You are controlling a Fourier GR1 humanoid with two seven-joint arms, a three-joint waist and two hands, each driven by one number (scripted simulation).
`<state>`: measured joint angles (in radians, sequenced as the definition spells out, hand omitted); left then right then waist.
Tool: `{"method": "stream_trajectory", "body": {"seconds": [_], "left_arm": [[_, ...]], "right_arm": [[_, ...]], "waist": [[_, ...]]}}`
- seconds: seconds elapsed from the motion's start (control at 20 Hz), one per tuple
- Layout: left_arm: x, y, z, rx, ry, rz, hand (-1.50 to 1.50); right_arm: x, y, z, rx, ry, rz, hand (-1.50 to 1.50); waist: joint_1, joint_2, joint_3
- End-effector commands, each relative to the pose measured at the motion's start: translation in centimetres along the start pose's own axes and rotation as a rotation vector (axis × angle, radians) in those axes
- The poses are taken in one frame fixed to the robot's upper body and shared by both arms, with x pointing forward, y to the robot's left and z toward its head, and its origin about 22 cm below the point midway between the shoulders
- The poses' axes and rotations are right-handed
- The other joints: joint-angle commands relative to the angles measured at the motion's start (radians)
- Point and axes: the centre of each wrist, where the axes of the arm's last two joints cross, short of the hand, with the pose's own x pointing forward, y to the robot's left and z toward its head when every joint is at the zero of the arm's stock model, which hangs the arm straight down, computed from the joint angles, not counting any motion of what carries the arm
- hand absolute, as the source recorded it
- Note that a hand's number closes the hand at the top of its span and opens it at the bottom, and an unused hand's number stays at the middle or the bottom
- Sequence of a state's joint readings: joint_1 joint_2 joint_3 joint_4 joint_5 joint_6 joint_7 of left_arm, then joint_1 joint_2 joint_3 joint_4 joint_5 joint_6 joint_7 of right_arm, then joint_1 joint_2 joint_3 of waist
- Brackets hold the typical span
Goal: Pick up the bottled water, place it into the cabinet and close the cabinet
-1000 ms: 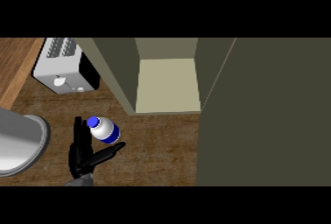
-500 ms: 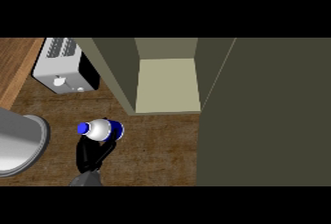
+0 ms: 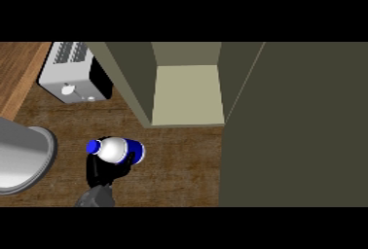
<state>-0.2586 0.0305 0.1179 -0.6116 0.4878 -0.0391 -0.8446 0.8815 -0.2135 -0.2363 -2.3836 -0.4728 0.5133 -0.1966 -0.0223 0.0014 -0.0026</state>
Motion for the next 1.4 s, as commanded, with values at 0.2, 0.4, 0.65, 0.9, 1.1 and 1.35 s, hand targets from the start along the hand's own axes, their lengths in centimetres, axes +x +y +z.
{"method": "stream_trajectory", "body": {"seconds": [0.2, 0.4, 0.65, 0.9, 1.1, 1.35], "left_arm": [[4.3, 7.2, -2.8, -0.221, 0.018, 0.002, 1.5], [5.3, 6.9, -3.8, -0.293, -0.016, -0.053, 1.5], [5.1, 3.4, -3.3, -0.357, 0.039, -0.035, 1.5], [5.5, -2.3, -4.5, -0.413, -0.003, -0.053, 1.5], [6.2, -7.3, -3.7, -0.43, 0.029, -0.024, 1.5], [8.1, -12.2, -4.2, -0.437, -0.005, -0.074, 1.5]], "right_arm": [[4.3, 2.2, -0.3, 0.038, -0.082, -0.048, -1.5], [4.2, 2.2, -0.4, 0.018, -0.105, -0.049, -1.5], [4.5, 1.9, 0.1, 0.004, -0.064, -0.03, -1.5], [5.0, 2.3, -0.4, 0.01, -0.101, -0.029, -1.5], [3.8, 1.6, 0.4, -0.014, -0.092, -0.039, -1.5], [3.8, 1.3, 0.0, 0.002, -0.086, -0.026, -1.5]], "waist": [[0.0, -0.001, 0.0], [0.012, -0.002, 0.001], [0.021, -0.008, 0.003], [0.02, -0.006, 0.002], [0.018, -0.01, 0.003], [0.015, -0.006, 0.002]]}}
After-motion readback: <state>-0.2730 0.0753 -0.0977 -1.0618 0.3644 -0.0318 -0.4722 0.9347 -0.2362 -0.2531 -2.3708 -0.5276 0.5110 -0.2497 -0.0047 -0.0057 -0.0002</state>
